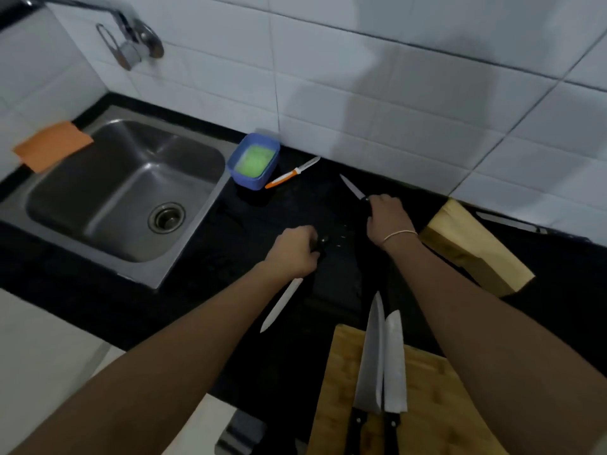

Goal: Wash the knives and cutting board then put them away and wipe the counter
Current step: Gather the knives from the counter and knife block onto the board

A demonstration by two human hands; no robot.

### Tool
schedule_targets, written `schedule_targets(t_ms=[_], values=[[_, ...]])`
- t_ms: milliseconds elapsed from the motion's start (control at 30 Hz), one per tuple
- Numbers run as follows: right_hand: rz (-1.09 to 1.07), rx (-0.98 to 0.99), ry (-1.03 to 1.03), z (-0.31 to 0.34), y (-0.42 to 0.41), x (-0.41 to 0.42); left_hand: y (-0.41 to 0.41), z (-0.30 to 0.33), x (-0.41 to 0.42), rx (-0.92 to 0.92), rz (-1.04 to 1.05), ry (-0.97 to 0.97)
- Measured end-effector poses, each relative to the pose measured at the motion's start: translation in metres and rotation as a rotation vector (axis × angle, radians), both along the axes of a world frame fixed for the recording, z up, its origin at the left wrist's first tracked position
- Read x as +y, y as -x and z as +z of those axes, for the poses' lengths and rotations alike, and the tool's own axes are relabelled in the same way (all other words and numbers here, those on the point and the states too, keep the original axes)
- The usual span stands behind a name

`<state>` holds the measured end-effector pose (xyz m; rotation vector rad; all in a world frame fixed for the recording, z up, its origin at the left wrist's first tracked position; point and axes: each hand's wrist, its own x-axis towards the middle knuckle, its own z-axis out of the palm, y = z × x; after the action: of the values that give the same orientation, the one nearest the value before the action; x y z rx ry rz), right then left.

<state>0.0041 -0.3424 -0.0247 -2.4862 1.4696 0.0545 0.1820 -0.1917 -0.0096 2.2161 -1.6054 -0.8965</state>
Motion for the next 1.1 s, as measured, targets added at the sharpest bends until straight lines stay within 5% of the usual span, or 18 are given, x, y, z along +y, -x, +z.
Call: schedule_targets(t_ms=[267, 433, 667, 900, 1100], values=[[-0.168, 0.166, -0.206, 0.011, 0.005, -0.007, 0.040, 0.011, -0.022, 0.165, -0.139, 0.188], [-0.338, -0.098, -0.287, 0.039, 0.054, -0.023, 0.111, 0.022, -0.047, 0.233, -0.310, 0.127], [-0.704, -0.524, -0.028, 0.074, 0.182, -0.024, 0.222, 0.038, -0.095, -0.097, -0.502, 0.361], [-0.840, -0.455, -0.010, 0.041, 0.280, -0.026, 0.274, 0.017, -0.131, -0.236, -0.539, 0.189], [-0.601, -0.206, -0.069, 0.009, 0.296, -0.053, 0.278, 0.005, -0.138, -0.356, -0.548, 0.169]])
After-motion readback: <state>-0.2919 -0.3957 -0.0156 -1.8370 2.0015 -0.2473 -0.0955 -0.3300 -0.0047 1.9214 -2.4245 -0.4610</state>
